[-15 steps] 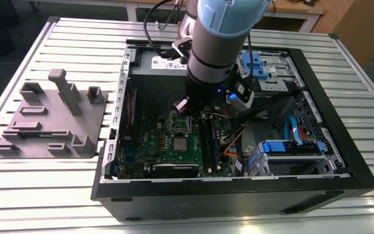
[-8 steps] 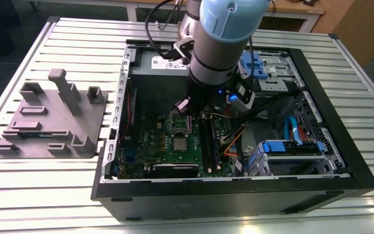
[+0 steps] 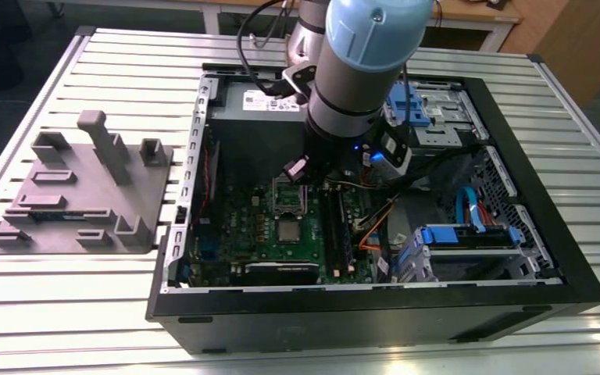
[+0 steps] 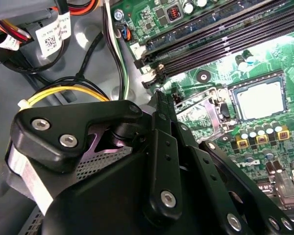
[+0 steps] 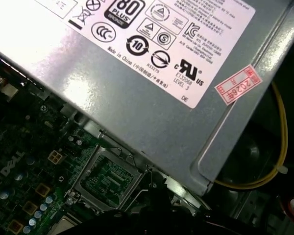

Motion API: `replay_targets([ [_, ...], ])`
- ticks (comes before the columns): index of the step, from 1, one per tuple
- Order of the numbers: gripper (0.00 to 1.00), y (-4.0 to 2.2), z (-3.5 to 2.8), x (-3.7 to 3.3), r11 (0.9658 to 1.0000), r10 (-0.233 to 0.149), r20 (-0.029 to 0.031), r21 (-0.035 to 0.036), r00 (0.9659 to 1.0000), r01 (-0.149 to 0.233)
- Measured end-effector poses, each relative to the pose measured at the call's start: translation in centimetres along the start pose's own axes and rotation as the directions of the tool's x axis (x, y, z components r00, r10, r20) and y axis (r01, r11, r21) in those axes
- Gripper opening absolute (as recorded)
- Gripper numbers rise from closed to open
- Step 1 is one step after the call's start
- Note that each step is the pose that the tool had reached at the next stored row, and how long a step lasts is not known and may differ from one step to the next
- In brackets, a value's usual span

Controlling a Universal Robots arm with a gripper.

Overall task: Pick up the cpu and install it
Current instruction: 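Close the cpu cover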

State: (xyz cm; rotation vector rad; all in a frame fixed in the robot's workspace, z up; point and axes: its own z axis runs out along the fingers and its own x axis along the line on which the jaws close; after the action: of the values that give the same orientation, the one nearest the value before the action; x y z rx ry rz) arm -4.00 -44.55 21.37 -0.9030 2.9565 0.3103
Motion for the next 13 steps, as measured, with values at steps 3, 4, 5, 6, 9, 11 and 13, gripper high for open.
replay_targets([
  [3,0.10,0.05,0.14,-0.05,1.0000,0.000,0.0009,-0.0015,1.0000,0.000],
  [4,0.10,0.07,0.19,-0.06,1.0000,0.000,0.0012,-0.0018,1.0000,0.000],
  [5,0.10,0.10,0.24,-0.08,1.0000,0.000,0.0016,-0.0024,1.0000,0.000],
  [6,0.10,0.11,0.28,-0.10,1.0000,0.000,0.0021,-0.0034,1.0000,0.000],
  [9,0.10,0.11,0.38,-0.10,0.9998,0.000,0.0120,-0.0180,0.9999,0.001],
  [11,0.10,0.10,0.45,-0.09,0.9993,-0.001,0.0253,-0.0377,0.9997,0.002],
  [13,0.10,0.09,0.53,-0.08,0.9987,-0.001,0.0340,-0.0507,0.9994,0.002],
])
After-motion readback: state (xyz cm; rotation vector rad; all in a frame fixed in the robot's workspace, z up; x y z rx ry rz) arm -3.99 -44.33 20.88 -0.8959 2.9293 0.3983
